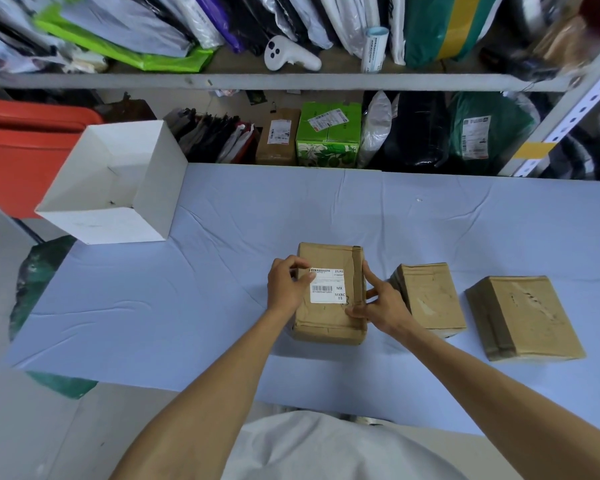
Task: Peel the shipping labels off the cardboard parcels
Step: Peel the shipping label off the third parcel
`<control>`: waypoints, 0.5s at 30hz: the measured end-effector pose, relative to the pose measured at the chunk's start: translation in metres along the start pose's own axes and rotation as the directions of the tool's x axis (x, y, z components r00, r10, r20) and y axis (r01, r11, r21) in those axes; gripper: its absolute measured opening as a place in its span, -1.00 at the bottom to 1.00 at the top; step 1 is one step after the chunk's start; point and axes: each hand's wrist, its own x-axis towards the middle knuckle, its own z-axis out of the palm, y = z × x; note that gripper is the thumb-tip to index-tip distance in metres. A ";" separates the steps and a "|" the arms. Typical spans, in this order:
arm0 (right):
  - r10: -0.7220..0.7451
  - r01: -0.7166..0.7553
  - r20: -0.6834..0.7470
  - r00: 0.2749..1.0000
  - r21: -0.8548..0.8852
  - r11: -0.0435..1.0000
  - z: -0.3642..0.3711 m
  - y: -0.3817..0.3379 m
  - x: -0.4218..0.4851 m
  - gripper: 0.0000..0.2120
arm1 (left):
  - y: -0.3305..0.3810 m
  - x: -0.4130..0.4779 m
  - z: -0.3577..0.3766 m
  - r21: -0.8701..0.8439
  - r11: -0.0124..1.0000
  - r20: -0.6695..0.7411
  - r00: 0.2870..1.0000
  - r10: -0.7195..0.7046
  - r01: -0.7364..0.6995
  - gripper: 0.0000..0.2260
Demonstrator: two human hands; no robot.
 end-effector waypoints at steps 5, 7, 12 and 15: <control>0.004 -0.005 -0.010 1.000 -0.020 1.000 0.002 -0.004 -0.002 -0.03 | 0.002 0.000 0.004 0.033 0.999 -0.033 0.999 -0.029 0.030 -0.85; 0.002 -0.003 -0.017 1.000 -0.025 1.000 0.001 -0.004 -0.002 -0.02 | 0.004 0.000 0.005 0.057 0.997 -0.045 0.998 -0.047 0.049 -0.93; 0.002 -0.004 -0.022 1.000 -0.050 0.999 0.000 -0.006 -0.004 -0.03 | 0.008 0.001 0.008 0.142 0.987 -0.037 0.997 -0.063 0.068 -0.94; 0.010 -0.011 -0.022 1.000 -0.059 0.998 0.000 -0.007 -0.004 -0.02 | 0.008 0.003 0.009 0.181 0.981 0.002 0.998 -0.066 0.065 -0.90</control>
